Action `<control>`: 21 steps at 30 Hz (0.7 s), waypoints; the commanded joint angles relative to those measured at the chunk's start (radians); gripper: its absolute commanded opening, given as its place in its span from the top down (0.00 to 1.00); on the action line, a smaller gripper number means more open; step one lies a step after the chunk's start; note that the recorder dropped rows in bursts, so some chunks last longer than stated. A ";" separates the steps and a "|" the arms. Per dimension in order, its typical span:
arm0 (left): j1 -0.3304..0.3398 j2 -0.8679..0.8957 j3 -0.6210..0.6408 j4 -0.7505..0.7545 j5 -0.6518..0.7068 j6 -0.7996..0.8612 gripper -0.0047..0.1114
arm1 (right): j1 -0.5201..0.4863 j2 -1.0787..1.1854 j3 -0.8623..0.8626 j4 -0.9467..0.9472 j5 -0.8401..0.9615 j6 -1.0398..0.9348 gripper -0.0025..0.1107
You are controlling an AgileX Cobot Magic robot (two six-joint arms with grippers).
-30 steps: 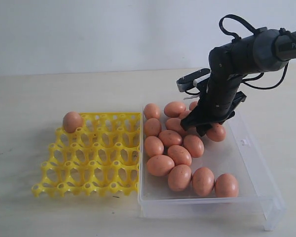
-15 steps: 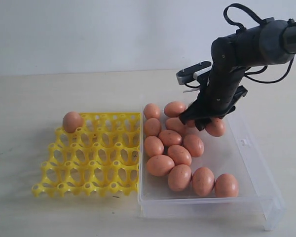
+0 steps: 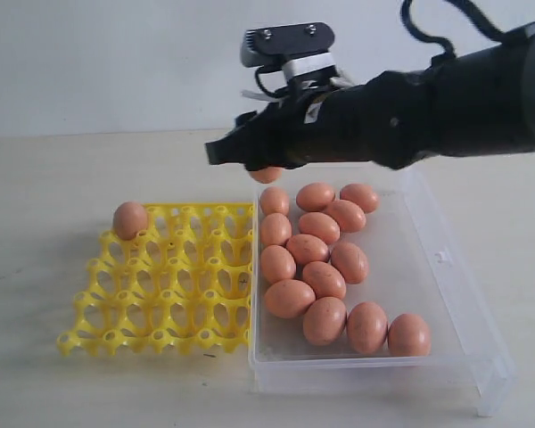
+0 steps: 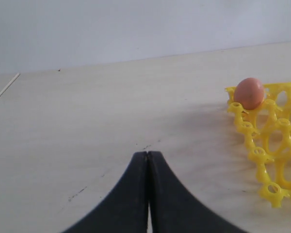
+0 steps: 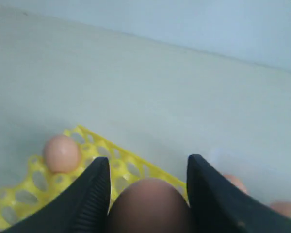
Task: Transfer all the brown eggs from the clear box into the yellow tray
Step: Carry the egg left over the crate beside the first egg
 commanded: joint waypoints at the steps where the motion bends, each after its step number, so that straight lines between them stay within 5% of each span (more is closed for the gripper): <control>1: 0.001 -0.006 -0.004 -0.003 -0.010 -0.004 0.96 | 0.107 0.067 0.010 0.004 -0.299 -0.004 0.98; 4: 0.001 -0.006 -0.004 -0.003 -0.010 -0.004 0.96 | 0.142 0.158 -0.015 0.004 -0.426 0.005 0.98; 21: 0.001 -0.006 -0.004 -0.003 -0.010 -0.004 0.96 | 0.148 0.454 -0.295 0.010 -0.405 -0.015 0.98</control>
